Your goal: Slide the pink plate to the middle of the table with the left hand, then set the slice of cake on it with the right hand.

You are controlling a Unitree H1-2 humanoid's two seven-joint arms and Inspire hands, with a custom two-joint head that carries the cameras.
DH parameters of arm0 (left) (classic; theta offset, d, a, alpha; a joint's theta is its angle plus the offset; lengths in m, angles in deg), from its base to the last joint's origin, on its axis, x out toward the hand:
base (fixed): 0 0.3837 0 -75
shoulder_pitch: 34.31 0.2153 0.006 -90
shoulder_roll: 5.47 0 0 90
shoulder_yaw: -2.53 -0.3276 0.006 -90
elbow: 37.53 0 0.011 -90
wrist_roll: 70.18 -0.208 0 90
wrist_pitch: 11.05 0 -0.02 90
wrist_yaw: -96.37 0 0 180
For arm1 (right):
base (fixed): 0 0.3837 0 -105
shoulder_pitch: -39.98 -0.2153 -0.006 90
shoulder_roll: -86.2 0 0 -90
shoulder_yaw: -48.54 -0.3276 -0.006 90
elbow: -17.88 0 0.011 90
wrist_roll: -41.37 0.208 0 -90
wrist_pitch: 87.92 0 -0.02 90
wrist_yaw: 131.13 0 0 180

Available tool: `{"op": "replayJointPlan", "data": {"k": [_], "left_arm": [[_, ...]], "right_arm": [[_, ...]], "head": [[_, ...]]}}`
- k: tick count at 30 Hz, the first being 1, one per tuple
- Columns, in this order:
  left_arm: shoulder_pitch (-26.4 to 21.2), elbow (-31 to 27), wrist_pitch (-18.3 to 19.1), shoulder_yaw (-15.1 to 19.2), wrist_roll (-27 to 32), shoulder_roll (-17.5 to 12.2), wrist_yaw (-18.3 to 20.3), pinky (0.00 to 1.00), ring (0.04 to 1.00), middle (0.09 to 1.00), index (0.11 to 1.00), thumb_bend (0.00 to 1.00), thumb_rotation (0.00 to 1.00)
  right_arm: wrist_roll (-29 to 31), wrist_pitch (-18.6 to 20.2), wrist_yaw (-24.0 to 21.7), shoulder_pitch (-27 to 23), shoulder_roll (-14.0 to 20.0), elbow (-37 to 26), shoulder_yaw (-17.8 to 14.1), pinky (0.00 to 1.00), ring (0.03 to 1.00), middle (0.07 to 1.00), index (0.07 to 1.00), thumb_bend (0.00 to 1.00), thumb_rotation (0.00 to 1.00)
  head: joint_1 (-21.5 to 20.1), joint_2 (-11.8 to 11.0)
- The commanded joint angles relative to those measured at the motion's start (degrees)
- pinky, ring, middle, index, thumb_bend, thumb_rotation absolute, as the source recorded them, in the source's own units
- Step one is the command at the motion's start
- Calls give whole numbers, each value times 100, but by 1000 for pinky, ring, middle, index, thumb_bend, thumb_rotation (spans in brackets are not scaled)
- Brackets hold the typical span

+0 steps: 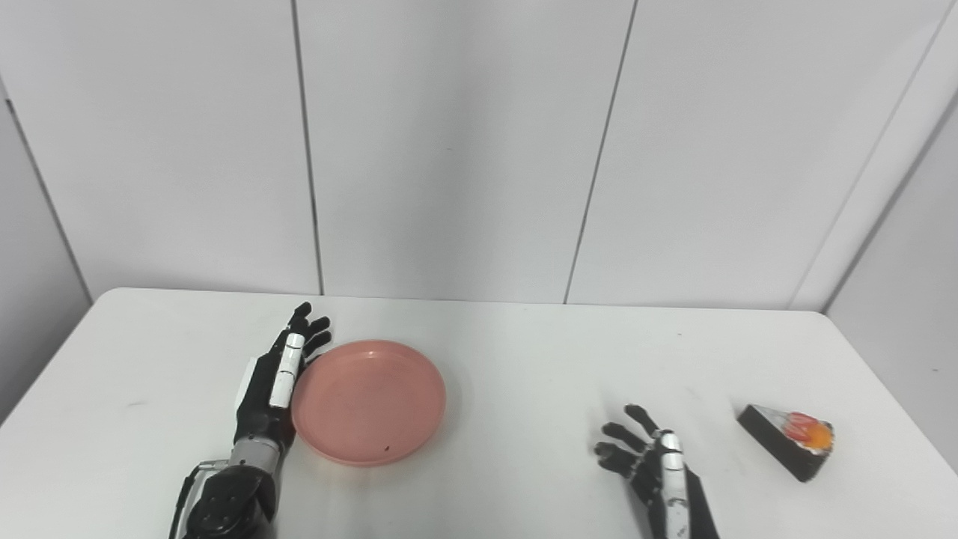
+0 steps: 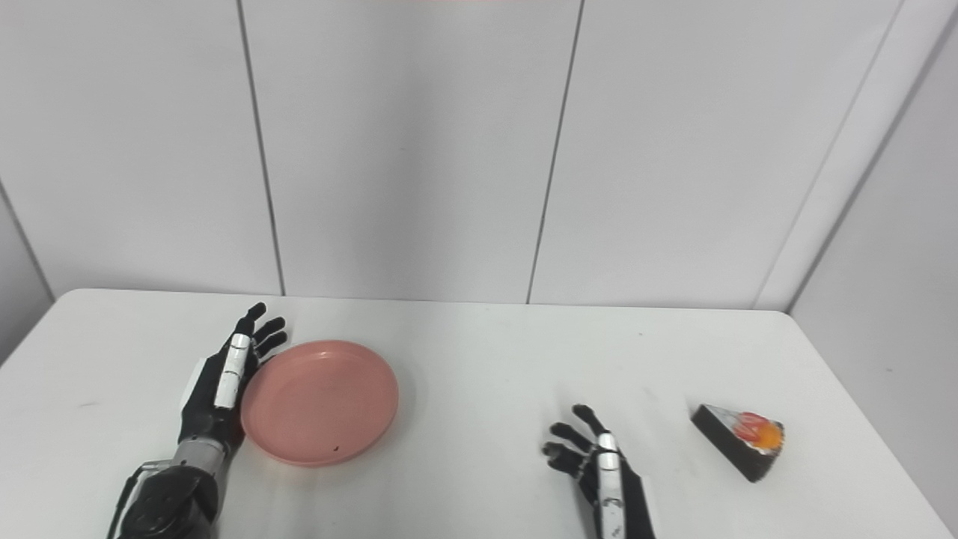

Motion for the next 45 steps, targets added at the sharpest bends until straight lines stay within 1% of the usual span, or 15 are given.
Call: {"op": "replayJointPlan", "data": {"k": [1,6,10,12,15,21,25,28,31,36,39,41,43,44,45], "left_arm": [[13,106,241,-96,23,163,141,782,867,859,906,761,897],[-19,255,179,-177,-100,239,201,782,870,863,903,776,913],[-18,239,301,-103,128,374,344,785,865,865,905,762,892],[22,92,437,-46,281,486,391,797,876,875,902,782,856],[116,-159,563,-22,315,575,380,831,897,890,910,805,841],[286,-603,651,-78,61,723,131,917,936,911,910,818,865],[343,-668,561,-143,-53,759,103,924,941,925,926,831,874],[342,-555,451,-158,-65,753,137,909,927,917,933,892,857],[344,-496,391,-189,-106,718,155,899,926,915,942,891,870],[269,-234,154,-230,-185,657,184,911,939,928,955,872,875],[255,-147,81,-247,-212,659,199,907,936,931,961,860,877],[259,-137,80,-259,-212,664,202,902,933,931,961,859,878],[257,-122,78,-267,-220,665,195,911,933,930,958,829,870],[255,-117,77,-270,-225,667,190,912,934,930,958,824,870],[237,-61,54,-268,-233,669,176,912,934,930,958,820,870]], "right_arm": [[-94,-124,44,52,-57,22,56,716,661,727,837,721,973],[-417,-245,139,49,-61,65,162,696,658,729,839,733,974],[-672,-360,198,46,-51,94,251,690,651,722,838,708,979],[-790,-382,242,32,-60,99,293,680,645,717,836,651,995],[-861,-405,272,8,-84,130,330,676,645,714,838,623,1000],[-986,-339,337,-8,-115,126,404,677,653,718,845,602,1000],[-1037,-327,363,-7,-99,134,433,675,655,723,848,610,1000],[-1083,-331,372,-29,-72,187,448,681,657,727,857,583,1000],[-1134,-391,393,-65,-50,270,464,681,653,729,863,568,992],[-1289,-807,481,-122,31,522,478,678,651,725,864,561,980],[-1316,-1086,560,-125,57,589,443,693,664,728,861,580,965],[-1352,-1209,580,-108,86,467,426,689,665,729,853,592,953],[-1429,-1245,549,-102,157,191,423,676,683,750,852,665,936],[-1456,-1249,536,-103,183,103,423,675,685,752,851,669,933],[-1526,-1096,463,-135,302,-155,407,674,686,753,850,671,931]], "head": [[-52,13],[-160,20],[-333,33],[-402,31],[-538,21],[-691,5],[-777,-24],[-846,-58],[-873,-122],[-875,-237],[-874,-283],[-854,-284],[-830,-283],[-830,-283],[-811,-296]]}}
